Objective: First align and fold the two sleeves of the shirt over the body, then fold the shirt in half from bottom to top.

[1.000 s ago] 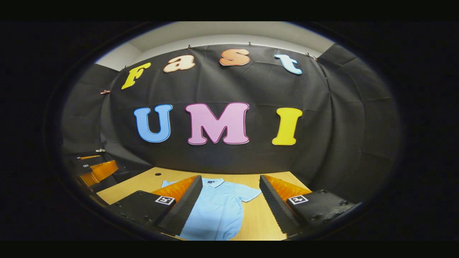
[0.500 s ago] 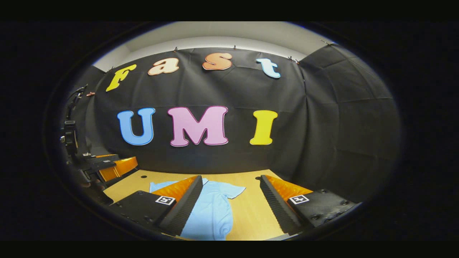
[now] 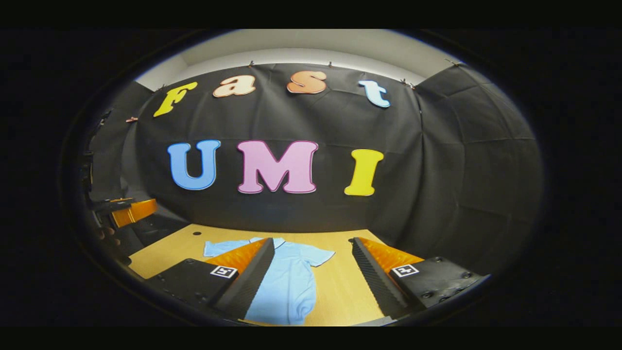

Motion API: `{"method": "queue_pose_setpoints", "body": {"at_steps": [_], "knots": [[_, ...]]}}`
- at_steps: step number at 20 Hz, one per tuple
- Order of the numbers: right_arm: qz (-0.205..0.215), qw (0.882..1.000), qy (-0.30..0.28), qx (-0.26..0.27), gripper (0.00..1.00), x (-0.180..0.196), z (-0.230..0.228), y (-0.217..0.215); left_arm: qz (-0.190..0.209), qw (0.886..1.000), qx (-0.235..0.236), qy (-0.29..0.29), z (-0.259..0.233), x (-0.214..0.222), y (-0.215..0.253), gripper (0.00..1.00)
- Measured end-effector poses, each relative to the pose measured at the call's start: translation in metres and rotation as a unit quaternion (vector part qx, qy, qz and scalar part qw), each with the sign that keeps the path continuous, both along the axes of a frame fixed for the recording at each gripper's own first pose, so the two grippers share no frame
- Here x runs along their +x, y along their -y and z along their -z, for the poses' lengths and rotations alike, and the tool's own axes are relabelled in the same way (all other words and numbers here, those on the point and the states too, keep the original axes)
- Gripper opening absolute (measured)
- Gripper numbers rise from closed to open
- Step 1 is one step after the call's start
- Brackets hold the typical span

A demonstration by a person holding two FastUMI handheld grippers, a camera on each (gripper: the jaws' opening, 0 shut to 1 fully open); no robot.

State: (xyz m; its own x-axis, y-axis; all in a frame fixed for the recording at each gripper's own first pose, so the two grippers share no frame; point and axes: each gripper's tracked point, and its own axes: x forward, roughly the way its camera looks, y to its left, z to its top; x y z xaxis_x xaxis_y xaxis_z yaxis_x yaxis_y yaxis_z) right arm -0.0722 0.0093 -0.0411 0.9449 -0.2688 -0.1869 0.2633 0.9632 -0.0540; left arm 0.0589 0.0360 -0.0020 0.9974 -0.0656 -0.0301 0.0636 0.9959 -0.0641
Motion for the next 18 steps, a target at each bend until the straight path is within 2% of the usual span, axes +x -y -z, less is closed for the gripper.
{"method": "queue_pose_setpoints", "body": {"at_steps": [5, 9, 12, 14, 15, 18], "knots": [[0.000, 1.000, -0.029, -0.005, 0.98, 0.001, 0.019, -0.007, -0.012, 0.999, -0.015, -0.048, 0.035, -0.032, -0.049, 0.99], [-0.003, 0.999, -0.045, 0.002, 0.97, 0.021, 0.030, -0.003, 0.002, 0.998, -0.001, -0.069, 0.049, -0.037, -0.052, 0.99], [-0.004, 0.998, -0.066, 0.010, 0.97, 0.053, 0.053, 0.016, 0.010, 0.998, 0.011, -0.054, 0.040, -0.031, -0.039, 0.99], [-0.013, 0.995, -0.097, 0.023, 0.97, 0.081, 0.076, 0.028, 0.013, 0.998, 0.006, -0.055, 0.036, -0.024, -0.027, 0.96], [-0.017, 0.993, -0.113, 0.022, 0.97, 0.096, 0.089, 0.037, 0.014, 0.998, 0.002, -0.057, 0.036, -0.020, -0.020, 0.99], [-0.024, 0.988, -0.149, 0.026, 0.98, 0.145, 0.122, 0.068, 0.003, 0.997, -0.004, -0.071, 0.038, -0.011, -0.010, 0.99]]}}
